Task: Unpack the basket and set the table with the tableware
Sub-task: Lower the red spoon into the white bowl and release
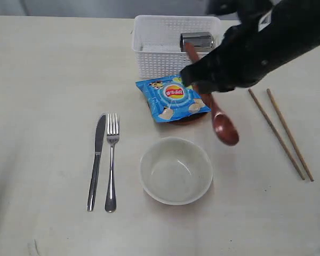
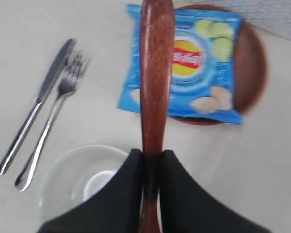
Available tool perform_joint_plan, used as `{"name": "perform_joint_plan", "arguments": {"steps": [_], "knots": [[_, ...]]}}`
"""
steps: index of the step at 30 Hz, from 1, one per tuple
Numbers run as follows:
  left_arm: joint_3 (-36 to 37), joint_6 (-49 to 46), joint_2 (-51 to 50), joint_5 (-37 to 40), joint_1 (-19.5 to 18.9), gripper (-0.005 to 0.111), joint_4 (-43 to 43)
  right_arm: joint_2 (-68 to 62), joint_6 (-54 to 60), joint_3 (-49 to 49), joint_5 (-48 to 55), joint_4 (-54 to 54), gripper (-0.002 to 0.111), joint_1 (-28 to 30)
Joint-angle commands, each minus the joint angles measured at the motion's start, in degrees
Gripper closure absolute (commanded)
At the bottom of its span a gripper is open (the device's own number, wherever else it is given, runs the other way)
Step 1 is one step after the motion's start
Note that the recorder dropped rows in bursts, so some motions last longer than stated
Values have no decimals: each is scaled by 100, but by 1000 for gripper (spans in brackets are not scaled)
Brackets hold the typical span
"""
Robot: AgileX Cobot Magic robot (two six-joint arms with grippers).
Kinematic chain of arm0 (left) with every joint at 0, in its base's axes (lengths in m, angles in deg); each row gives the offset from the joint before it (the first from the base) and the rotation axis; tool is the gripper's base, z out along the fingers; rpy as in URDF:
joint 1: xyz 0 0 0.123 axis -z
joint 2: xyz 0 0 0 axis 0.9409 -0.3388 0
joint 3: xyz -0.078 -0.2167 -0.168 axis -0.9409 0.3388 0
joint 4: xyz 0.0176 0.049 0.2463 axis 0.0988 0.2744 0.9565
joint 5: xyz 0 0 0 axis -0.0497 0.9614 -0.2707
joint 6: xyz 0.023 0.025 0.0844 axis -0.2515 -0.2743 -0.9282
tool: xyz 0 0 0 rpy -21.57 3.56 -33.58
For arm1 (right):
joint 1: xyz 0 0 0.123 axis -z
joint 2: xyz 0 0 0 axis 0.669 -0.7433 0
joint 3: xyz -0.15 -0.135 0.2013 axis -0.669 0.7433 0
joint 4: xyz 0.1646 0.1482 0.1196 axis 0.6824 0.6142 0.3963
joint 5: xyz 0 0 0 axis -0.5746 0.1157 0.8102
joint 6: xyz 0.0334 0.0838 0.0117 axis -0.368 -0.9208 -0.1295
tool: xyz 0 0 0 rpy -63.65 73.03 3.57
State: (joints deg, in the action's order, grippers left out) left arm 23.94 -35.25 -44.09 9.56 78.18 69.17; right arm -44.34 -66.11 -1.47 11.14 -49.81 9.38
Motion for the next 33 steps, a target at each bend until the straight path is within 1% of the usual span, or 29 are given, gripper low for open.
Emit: {"name": "perform_joint_plan", "arguments": {"steps": [1, 2, 4, 6, 11, 19, 26, 33], "knots": [[22, -22, 19, -10, -5, 107, -30, -186, 665, 247, -793, 22, 109, -1183], [22, -22, 19, -10, -5, 107, -30, -349, 1091, 247, -1024, 22, 109, -1492], [22, -22, 19, -10, -5, 107, -30, -604, 1183, 247, -1439, 22, 109, -1751], [22, -22, 19, -10, -5, 107, -30, -871, 1172, 247, -1537, 46, 109, -1850], [22, -22, 19, -10, -5, 107, -30, -1134, 1753, 247, -1003, 21, 109, -1848], [22, -22, 19, -10, -5, 107, -30, -1137, 1907, 259, -1032, 21, 109, -1848], [22, -22, 19, -10, -5, 107, -30, -1160, 2021, 459, -1099, 21, 109, -1848], [22, -22, 19, -10, -5, 107, -30, -1160, 2051, 472, -1315, 21, 109, -1848]]}}
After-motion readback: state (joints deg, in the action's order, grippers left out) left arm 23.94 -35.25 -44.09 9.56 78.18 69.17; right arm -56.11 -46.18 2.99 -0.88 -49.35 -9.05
